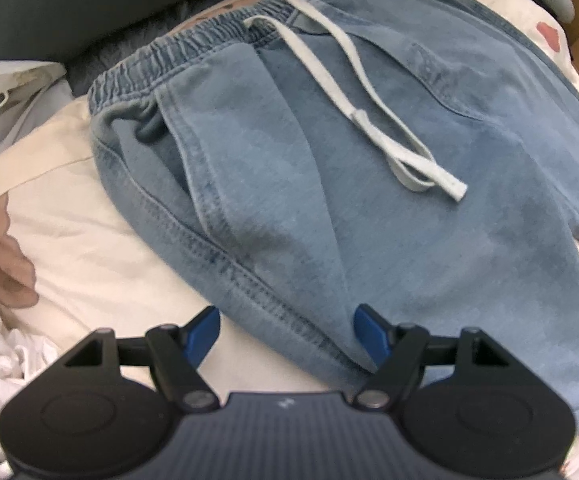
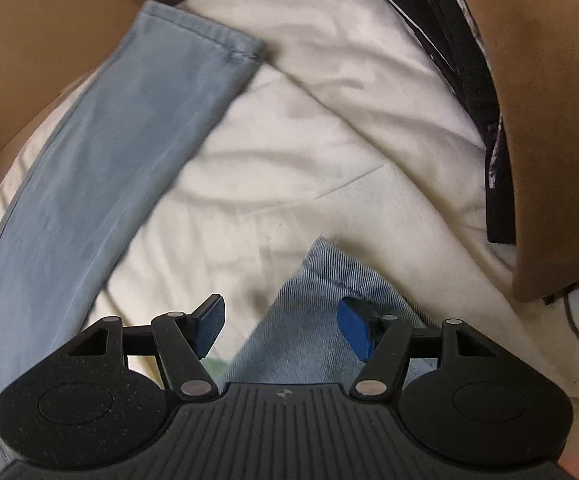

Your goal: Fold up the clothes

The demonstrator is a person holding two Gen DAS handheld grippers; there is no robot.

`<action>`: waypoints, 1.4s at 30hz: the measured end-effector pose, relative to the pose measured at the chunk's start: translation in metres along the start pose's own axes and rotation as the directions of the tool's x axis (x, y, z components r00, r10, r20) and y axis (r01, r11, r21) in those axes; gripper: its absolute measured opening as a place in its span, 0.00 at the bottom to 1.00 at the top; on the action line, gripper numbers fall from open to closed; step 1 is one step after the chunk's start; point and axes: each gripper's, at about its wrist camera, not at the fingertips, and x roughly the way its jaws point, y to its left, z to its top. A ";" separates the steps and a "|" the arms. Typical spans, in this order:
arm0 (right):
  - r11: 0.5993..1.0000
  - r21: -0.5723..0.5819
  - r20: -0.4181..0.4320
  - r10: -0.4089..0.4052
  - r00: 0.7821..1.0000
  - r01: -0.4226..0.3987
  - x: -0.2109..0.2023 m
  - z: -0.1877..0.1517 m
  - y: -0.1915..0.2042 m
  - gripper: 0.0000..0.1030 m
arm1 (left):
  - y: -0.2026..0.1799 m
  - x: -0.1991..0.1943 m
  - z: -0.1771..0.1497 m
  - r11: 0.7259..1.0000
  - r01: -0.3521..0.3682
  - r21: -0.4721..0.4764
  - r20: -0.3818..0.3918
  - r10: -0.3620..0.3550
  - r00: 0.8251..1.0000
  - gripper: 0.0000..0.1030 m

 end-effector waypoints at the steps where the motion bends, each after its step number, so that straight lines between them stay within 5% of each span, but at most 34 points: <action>1: 1.000 0.011 -0.007 -0.010 1.000 0.010 0.002 0.001 0.001 0.71 | 0.000 0.000 0.000 1.000 0.001 -0.002 0.000 -0.001 1.000 0.74; 5: 0.998 0.037 -0.025 -0.054 0.998 0.055 0.007 0.004 0.007 0.68 | 0.000 -0.001 0.000 1.000 -0.001 -0.002 0.004 0.001 1.000 0.74; 10: 0.994 -0.002 -0.044 -0.112 0.993 0.112 0.005 0.003 0.005 0.30 | 0.001 0.000 -0.001 1.000 -0.001 -0.015 -0.002 0.001 1.000 0.74; 13: 0.998 0.009 -0.077 -0.059 0.995 0.060 0.001 0.005 -0.009 0.13 | -0.001 0.000 -0.001 1.000 -0.011 0.004 -0.003 0.011 1.000 0.74; 16: 1.000 0.015 -0.080 -0.011 0.997 0.012 -0.012 0.001 -0.020 0.11 | -0.003 -0.003 0.001 1.000 -0.018 0.004 -0.001 0.018 1.000 0.74; 18: 1.000 0.013 -0.077 0.008 0.997 -0.007 -0.024 -0.005 -0.027 0.01 | -0.004 -0.006 0.002 1.000 -0.023 0.004 0.000 0.023 1.000 0.74; 42: 0.989 0.022 -0.029 0.146 0.989 -0.145 -0.143 -0.085 -0.137 0.00 | -0.022 -0.064 -0.022 0.999 -0.039 0.025 0.019 0.038 0.999 0.74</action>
